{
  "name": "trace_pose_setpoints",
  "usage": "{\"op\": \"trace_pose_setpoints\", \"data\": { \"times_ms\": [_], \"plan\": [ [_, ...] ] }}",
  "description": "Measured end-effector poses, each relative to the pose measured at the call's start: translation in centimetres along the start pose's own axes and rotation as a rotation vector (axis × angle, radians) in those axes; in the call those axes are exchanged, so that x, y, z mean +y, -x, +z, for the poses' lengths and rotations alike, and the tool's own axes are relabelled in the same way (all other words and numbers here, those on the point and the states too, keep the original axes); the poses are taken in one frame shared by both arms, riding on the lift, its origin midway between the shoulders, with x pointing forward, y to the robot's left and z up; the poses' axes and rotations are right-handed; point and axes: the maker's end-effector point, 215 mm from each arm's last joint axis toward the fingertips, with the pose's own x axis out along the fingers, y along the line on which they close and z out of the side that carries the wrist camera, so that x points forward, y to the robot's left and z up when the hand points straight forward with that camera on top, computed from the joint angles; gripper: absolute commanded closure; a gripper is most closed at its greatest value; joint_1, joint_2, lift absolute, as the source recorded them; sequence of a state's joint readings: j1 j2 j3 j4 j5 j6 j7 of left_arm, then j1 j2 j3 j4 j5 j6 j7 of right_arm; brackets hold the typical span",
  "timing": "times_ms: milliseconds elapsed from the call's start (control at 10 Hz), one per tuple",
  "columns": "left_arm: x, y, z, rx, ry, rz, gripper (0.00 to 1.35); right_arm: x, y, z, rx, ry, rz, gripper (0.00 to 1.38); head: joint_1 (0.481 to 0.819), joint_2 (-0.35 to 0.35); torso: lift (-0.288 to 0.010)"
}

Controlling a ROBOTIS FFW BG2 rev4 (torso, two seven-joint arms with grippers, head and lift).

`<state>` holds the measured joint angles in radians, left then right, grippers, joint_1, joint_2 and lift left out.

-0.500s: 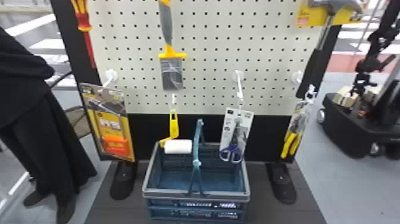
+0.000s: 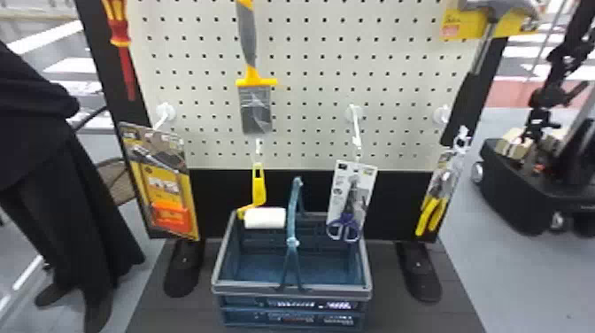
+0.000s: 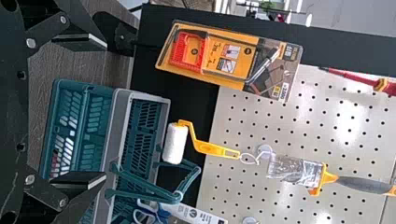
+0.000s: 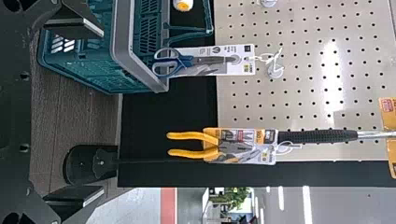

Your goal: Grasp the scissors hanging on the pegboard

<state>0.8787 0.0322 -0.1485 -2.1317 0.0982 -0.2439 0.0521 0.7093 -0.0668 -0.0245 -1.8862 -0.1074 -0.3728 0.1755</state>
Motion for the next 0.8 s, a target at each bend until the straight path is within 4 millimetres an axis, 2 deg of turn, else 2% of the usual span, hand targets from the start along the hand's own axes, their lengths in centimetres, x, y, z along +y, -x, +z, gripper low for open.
{"op": "trace_pose_setpoints", "data": {
  "times_ms": [200, 300, 800],
  "plan": [
    [0.0, 0.0, -0.2, 0.003, 0.002, 0.001, 0.3, 0.3, -0.6, 0.1, -0.008, -0.001, 0.022, 0.12, 0.549, 0.0, -0.1],
    [0.0, 0.0, -0.2, 0.003, 0.003, 0.0, 0.3, 0.7, -1.7, 0.2, -0.02, -0.004, 0.056, 0.12, 0.549, 0.0, -0.1],
    [-0.2, -0.2, -0.3, 0.003, 0.006, -0.003, 0.3, 1.9, -9.1, 1.8, -0.075, 0.016, 0.211, 0.11, 0.549, 0.0, -0.1]
  ]
}}
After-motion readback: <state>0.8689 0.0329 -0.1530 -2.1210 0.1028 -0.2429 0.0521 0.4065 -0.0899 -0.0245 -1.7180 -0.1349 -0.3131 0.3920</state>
